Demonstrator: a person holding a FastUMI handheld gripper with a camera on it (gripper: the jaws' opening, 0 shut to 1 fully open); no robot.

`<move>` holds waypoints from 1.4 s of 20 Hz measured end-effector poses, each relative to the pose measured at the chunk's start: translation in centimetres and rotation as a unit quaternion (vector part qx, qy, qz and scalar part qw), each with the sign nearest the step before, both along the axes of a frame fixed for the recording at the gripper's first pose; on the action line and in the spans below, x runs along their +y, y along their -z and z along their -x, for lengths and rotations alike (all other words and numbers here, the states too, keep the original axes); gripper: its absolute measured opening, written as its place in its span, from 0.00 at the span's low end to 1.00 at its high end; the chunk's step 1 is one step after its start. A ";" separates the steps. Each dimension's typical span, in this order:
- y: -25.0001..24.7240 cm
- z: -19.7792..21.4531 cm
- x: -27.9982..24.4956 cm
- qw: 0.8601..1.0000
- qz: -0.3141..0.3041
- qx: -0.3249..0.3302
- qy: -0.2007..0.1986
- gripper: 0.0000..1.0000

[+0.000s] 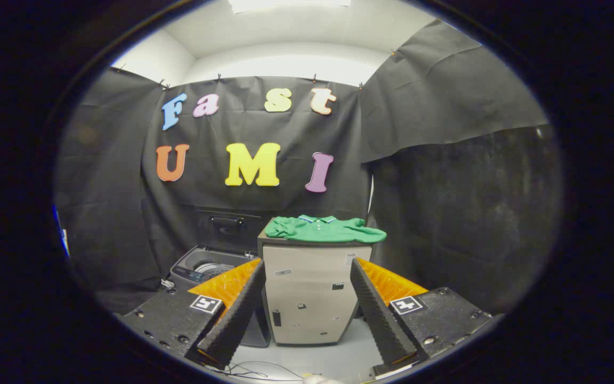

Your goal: Put the clothes into the washing machine and then close the washing machine lid.

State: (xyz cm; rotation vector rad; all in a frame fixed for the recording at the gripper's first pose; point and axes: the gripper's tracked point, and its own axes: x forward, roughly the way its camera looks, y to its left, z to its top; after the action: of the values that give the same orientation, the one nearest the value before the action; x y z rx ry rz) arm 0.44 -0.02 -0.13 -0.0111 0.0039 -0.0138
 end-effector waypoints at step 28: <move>-14.6 -13.8 -2.5 0.999 -0.025 -0.008 0.019 0.99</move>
State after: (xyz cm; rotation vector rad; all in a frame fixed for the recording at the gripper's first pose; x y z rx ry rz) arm 14.25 -2.54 14.51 0.0393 -0.0121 -0.0519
